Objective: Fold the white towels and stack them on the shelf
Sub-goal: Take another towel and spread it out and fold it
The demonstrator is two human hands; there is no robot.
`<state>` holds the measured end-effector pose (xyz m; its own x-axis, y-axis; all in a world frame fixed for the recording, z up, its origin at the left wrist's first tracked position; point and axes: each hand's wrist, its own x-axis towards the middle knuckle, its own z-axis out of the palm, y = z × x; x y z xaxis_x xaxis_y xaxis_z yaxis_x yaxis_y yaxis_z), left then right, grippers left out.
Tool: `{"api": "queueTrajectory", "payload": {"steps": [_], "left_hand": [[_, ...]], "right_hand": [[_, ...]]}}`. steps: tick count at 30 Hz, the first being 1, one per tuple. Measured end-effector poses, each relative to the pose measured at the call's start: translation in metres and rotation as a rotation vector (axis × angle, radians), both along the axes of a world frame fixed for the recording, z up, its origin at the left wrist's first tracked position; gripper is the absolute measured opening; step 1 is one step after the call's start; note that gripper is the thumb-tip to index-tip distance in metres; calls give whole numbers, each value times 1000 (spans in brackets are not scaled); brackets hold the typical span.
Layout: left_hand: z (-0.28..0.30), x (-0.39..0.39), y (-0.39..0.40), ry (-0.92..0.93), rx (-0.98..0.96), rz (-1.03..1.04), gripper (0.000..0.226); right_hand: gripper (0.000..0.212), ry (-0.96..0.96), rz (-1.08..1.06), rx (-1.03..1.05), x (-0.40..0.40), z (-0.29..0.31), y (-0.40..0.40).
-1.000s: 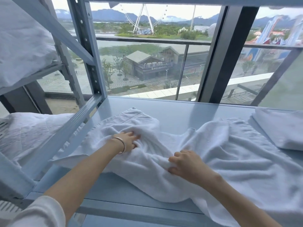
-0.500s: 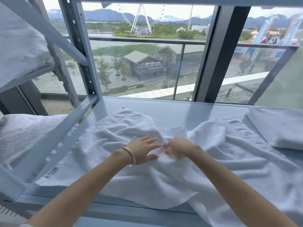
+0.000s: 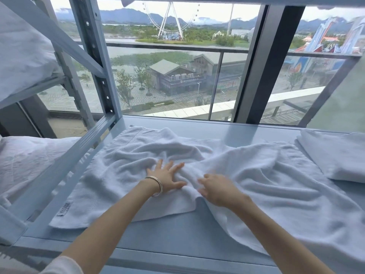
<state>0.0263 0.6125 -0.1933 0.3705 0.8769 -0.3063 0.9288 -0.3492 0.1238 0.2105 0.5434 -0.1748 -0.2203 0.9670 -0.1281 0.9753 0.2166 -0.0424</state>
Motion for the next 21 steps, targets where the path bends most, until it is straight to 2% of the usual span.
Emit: {"api": "queueTrajectory", "payload": {"steps": [3,6,8,12,14,16,18,19,21], "left_hand": [[3,3,8,39,14,46,83],[3,4,-10,92,22,-86,101],[-3,0,-23,105,27,-167,104],[2,-15,-26,70,-63,-171,114],[13,-22,-23,151,-123,-177,119],[26,-29,-27,354,-154,-238,118],[40,-34,-28,519,-186,-307,109],[46,-35,-27,536,-188,-327,97],[55,-32,-21,375,-88,-347,61]], "right_hand": [[50,36,-33,-65,17,-17,4],[56,61,-63,-108,43,-30,32],[58,95,-103,-115,53,-32,43],[73,112,-116,-77,36,-25,17],[65,118,9,11,25,-18,-8],[38,186,121,59,17,-9,-33],[29,230,146,26,12,0,-53],[29,227,158,12,10,5,-59],[25,283,157,-4,7,11,-63]]}}
